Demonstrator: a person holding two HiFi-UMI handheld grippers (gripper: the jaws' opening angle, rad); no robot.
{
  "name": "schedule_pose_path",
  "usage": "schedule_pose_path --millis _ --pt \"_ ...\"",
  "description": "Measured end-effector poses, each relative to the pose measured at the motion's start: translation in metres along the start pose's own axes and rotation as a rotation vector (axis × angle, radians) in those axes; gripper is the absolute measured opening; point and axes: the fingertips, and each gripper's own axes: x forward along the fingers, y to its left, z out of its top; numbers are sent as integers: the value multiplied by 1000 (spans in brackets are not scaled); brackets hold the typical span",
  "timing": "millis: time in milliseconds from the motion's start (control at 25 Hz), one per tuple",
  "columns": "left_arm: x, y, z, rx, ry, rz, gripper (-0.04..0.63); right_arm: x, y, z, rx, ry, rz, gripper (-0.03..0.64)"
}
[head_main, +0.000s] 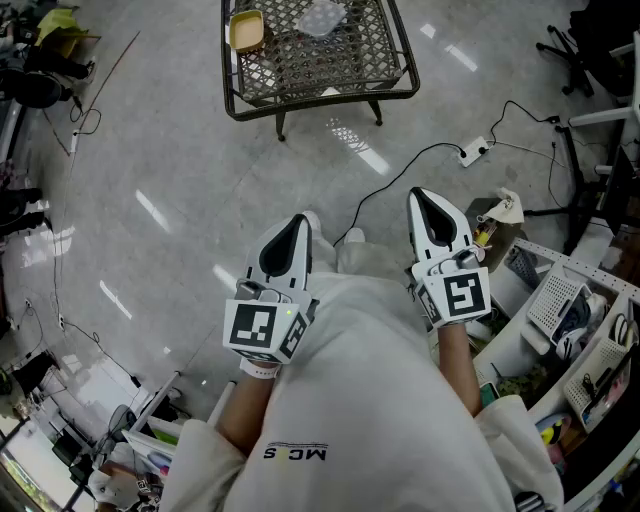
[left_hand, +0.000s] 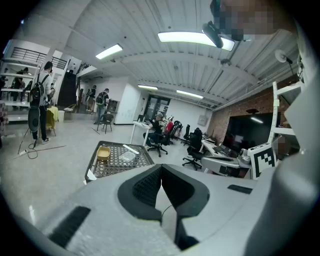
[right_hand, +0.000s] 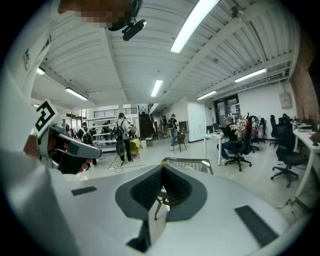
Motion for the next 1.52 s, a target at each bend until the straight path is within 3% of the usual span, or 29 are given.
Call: schedule_pose_path --millis 320,680,1320,1520 --pt "-2 1 10 22 -37 -33 26 4 28 27 -42 -49 31 15" --pt "10 31 32 19 -87 -49 26 28 38 43 16 -51 42 17" --pt "12 124 54 -7 -112 -49 26 102 64 58 12 -39 5 15" --pt "23 150 63 -17 -108 -33 26 132 70 61 10 -24 29 15"
